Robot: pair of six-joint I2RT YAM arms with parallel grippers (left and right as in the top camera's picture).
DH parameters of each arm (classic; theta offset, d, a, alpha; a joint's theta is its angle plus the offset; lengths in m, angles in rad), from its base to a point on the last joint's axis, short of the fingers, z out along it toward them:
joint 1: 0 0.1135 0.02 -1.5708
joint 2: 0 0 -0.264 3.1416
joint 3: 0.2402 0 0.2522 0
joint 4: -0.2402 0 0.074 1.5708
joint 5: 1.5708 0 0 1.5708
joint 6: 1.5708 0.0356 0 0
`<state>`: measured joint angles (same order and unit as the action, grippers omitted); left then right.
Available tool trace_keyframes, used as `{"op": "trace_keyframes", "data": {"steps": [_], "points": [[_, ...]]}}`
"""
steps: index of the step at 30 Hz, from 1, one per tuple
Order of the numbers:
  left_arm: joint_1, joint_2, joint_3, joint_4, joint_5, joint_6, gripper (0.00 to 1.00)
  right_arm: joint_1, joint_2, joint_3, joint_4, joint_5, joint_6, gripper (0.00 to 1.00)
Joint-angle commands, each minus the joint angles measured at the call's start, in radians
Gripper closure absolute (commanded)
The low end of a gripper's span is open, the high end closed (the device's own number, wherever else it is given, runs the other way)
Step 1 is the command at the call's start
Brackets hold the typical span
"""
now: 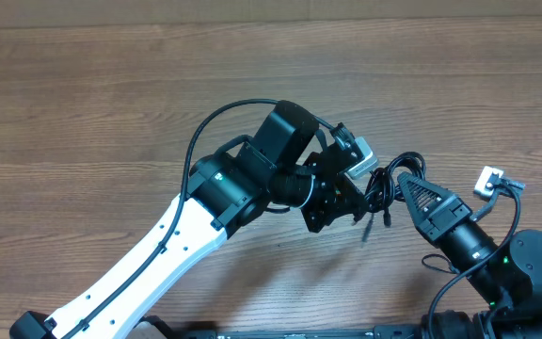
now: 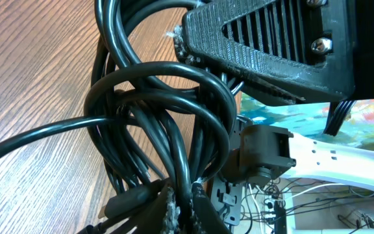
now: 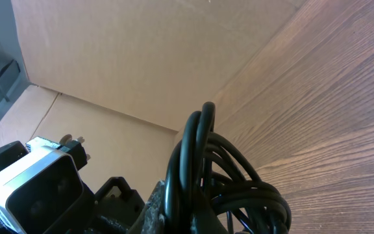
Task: Untangle cables
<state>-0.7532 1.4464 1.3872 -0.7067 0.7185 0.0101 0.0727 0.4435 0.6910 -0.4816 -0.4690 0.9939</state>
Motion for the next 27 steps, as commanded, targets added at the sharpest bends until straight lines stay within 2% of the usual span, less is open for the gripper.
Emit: {"op": "trace_keyframes", "data": {"steps": [1,4,7,9,10,11,13,15,18,20,23,26,27], "points": [[-0.007,0.007,0.006,0.004,-0.021,0.010,0.96,0.005,-0.002,0.023,0.019,-0.023,0.004,0.96],[-0.006,0.006,0.006,0.004,-0.048,0.003,0.96,0.005,-0.002,0.023,0.016,-0.023,-0.001,0.96],[-0.006,0.006,0.006,0.004,-0.156,-0.076,0.96,0.005,-0.002,0.023,0.016,-0.018,-0.041,0.77],[-0.006,0.006,0.006,0.004,-0.227,-0.137,0.96,0.005,-0.002,0.023,0.014,0.005,-0.100,0.55],[-0.005,0.006,0.006,0.005,-0.245,-0.153,0.96,0.005,-0.002,0.023,0.014,0.010,-0.124,0.48],[-0.005,0.006,0.006,0.005,-0.269,-0.179,0.96,0.005,-0.002,0.023,0.011,0.016,-0.155,0.37],[-0.003,0.006,0.007,0.006,-0.304,-0.214,0.96,0.005,-0.002,0.023,-0.001,0.031,-0.184,0.27],[-0.001,0.006,0.007,0.006,-0.338,-0.253,0.96,0.005,-0.002,0.023,-0.005,0.031,-0.207,0.22],[0.011,0.006,0.007,0.013,-0.378,-0.317,0.96,0.005,-0.002,0.023,-0.013,0.030,-0.219,0.23],[0.023,0.006,0.007,0.030,-0.375,-0.356,0.96,0.005,-0.002,0.023,-0.023,0.030,-0.244,0.37],[0.027,0.006,0.007,0.082,-0.312,-0.368,0.96,0.005,0.004,0.022,-0.031,0.030,-0.270,0.47],[0.026,0.006,0.007,0.135,-0.239,-0.370,0.96,0.005,0.019,0.022,-0.036,0.030,-0.272,0.47],[0.026,0.006,0.007,0.155,-0.211,-0.370,0.96,0.005,0.027,0.022,-0.036,0.026,-0.286,0.51]]}}
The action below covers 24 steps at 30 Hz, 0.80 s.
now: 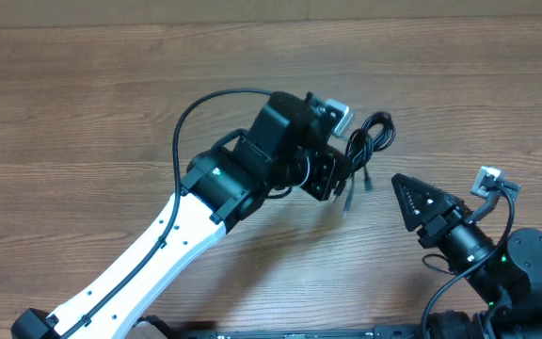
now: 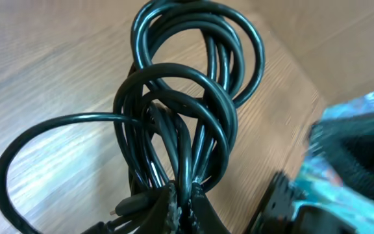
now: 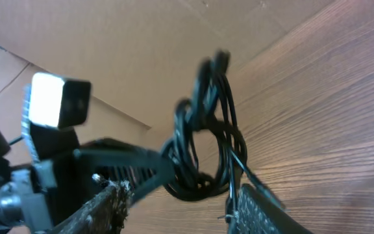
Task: Untangle cables
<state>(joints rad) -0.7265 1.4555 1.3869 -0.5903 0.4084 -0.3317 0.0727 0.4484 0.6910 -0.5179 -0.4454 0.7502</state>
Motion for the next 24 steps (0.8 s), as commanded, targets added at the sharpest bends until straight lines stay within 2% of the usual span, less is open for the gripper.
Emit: {"op": "trace_keyframes", "data": {"steps": [1,3,6,15,18,24], "points": [[-0.002,-0.003,0.007,0.051,0.119,-0.029,0.96,0.005,0.029,0.022,0.003,-0.006,-0.059,0.52],[-0.001,-0.003,0.007,0.062,0.133,-0.042,0.96,0.005,0.047,0.022,0.021,-0.050,-0.125,0.53],[-0.002,-0.003,0.007,0.064,0.154,-0.055,0.96,0.005,0.077,0.022,0.066,-0.149,-0.225,0.47],[-0.002,-0.003,0.007,0.065,0.216,-0.062,0.96,0.005,0.108,0.022,0.083,-0.201,-0.292,0.47],[-0.002,-0.003,0.007,0.065,0.234,-0.066,0.96,0.005,0.108,0.022,0.083,-0.200,-0.303,0.58],[-0.002,-0.003,0.007,0.066,0.270,-0.066,0.96,0.005,0.108,0.022,0.084,-0.200,-0.307,0.65]]}}
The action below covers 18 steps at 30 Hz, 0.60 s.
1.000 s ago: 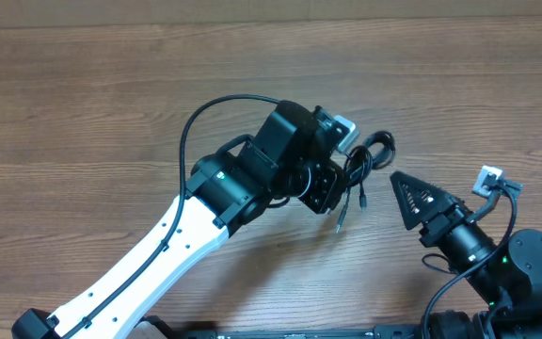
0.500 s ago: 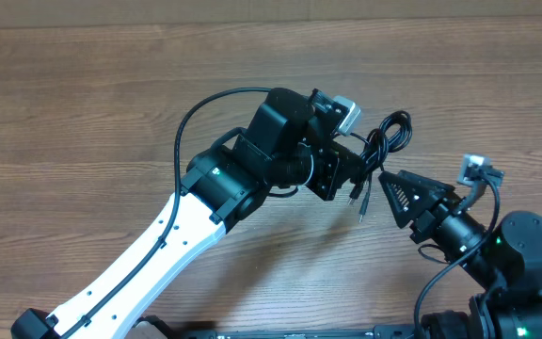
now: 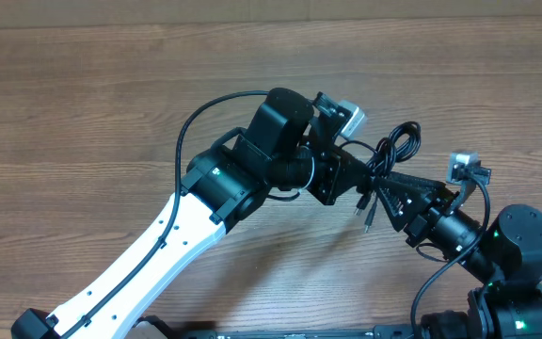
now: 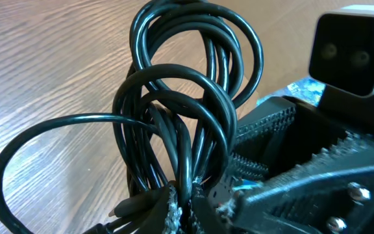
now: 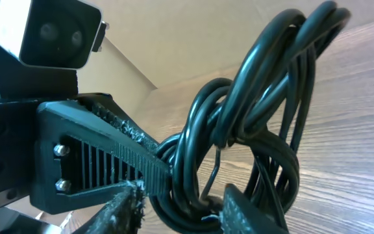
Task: Untangle cables
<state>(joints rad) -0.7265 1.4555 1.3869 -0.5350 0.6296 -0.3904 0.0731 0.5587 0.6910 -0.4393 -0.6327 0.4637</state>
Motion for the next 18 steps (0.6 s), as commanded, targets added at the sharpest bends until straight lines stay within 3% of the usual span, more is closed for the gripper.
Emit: {"op": "trace_keyframes", "data": {"steps": [1,6,11,18], "points": [[-0.003,-0.003,0.007,0.011,0.053,-0.007,0.96,0.004,-0.002,0.022,0.005,-0.013,-0.021,0.65],[-0.003,-0.003,0.007,0.010,0.078,-0.007,0.96,0.004,-0.002,0.022,0.007,-0.013,-0.021,0.70],[-0.010,-0.003,0.007,0.010,0.077,-0.006,0.96,0.004,-0.002,0.022,0.008,-0.013,-0.020,0.96],[-0.010,-0.003,0.007,0.010,0.047,0.039,0.96,0.004,-0.002,0.022,0.007,-0.018,-0.020,0.96]]}}
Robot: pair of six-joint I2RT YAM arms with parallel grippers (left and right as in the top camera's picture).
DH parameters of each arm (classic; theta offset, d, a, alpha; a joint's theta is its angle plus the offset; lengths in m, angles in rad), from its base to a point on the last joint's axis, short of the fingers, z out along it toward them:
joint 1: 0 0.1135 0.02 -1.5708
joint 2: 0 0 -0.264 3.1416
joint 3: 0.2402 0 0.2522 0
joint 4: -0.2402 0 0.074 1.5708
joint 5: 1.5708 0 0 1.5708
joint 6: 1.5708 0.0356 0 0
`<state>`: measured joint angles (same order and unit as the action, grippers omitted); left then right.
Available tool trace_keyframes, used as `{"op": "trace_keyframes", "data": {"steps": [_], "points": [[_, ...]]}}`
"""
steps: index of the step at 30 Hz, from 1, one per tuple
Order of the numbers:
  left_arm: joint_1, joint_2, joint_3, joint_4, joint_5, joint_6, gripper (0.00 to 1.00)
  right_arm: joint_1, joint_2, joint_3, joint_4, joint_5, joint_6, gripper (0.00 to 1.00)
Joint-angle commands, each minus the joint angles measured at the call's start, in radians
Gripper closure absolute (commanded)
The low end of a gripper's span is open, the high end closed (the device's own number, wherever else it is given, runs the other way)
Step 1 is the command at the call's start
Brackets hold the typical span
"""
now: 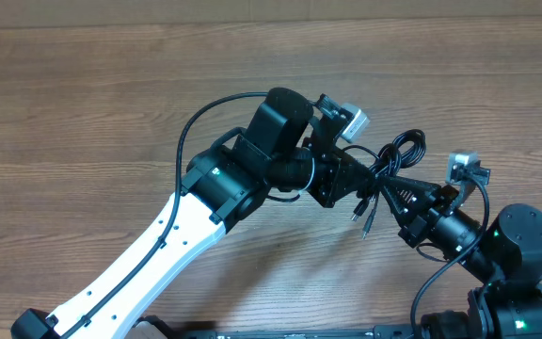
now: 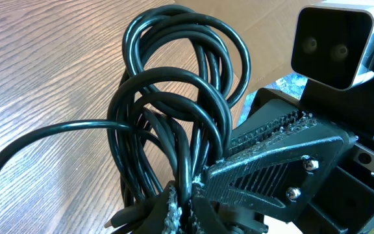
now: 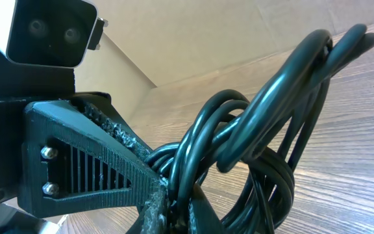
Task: Untangle cables
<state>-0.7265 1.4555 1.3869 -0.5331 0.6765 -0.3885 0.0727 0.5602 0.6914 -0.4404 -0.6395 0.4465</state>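
A tangled bundle of black cable (image 1: 400, 151) hangs above the wooden table between both arms. My left gripper (image 1: 370, 177) is shut on strands at the bundle's base, seen in the left wrist view (image 2: 184, 209) with loops (image 2: 174, 110) rising above the jaws. My right gripper (image 1: 389, 185) meets it from the right and is shut on neighbouring strands (image 3: 177, 211). The loops (image 3: 271, 110) arch to the right of those jaws. A loose plug end (image 1: 365, 221) dangles below.
The wooden table (image 1: 111, 94) stretches left and back of the arms. A cardboard wall (image 3: 206, 32) stands behind. The two wrists are close together: the right finger (image 2: 271, 156) sits beside the left jaws, and the left finger (image 3: 83, 162) beside the right jaws.
My right gripper, then open with its fingers on either side of the bundle, has shut on strands next to the left jaws. The left gripper still holds the bundle.
Both grippers were together at the bundle. Then the right gripper stood open and apart while the left held the bundle farther up and left. Then the open right fingers straddled the bundle, and now they are shut on it.
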Motion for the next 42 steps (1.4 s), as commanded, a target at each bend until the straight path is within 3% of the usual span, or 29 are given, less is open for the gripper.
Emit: {"op": "trace_keyframes", "data": {"steps": [1,8,11,21,31,39,40,42], "points": [[-0.010,-0.003,0.007,0.000,-0.030,0.056,0.96,0.005,-0.003,0.022,0.008,-0.011,-0.003,0.96],[-0.006,-0.003,0.007,-0.145,-0.474,0.060,0.96,0.005,-0.003,0.024,0.027,-0.063,-0.002,0.96],[-0.006,-0.003,0.007,-0.201,-0.584,0.060,0.96,0.005,-0.003,0.024,0.046,-0.089,0.002,0.96],[-0.006,-0.003,0.007,-0.219,-0.622,0.063,0.96,0.005,-0.003,0.024,0.047,-0.096,0.006,0.96],[-0.006,-0.002,0.007,-0.237,-0.880,0.066,0.96,0.005,-0.003,0.024,0.069,-0.107,0.058,0.96],[-0.006,-0.002,0.007,-0.219,-0.834,0.075,0.96,0.004,-0.003,0.024,0.066,-0.103,0.049,0.96],[-0.006,-0.003,0.007,-0.216,-0.813,0.075,0.96,0.004,-0.003,0.024,0.064,-0.102,0.046,0.90],[-0.006,-0.003,0.007,-0.208,-0.770,0.075,0.96,0.004,-0.003,0.024,0.059,-0.102,0.030,0.61]]}}
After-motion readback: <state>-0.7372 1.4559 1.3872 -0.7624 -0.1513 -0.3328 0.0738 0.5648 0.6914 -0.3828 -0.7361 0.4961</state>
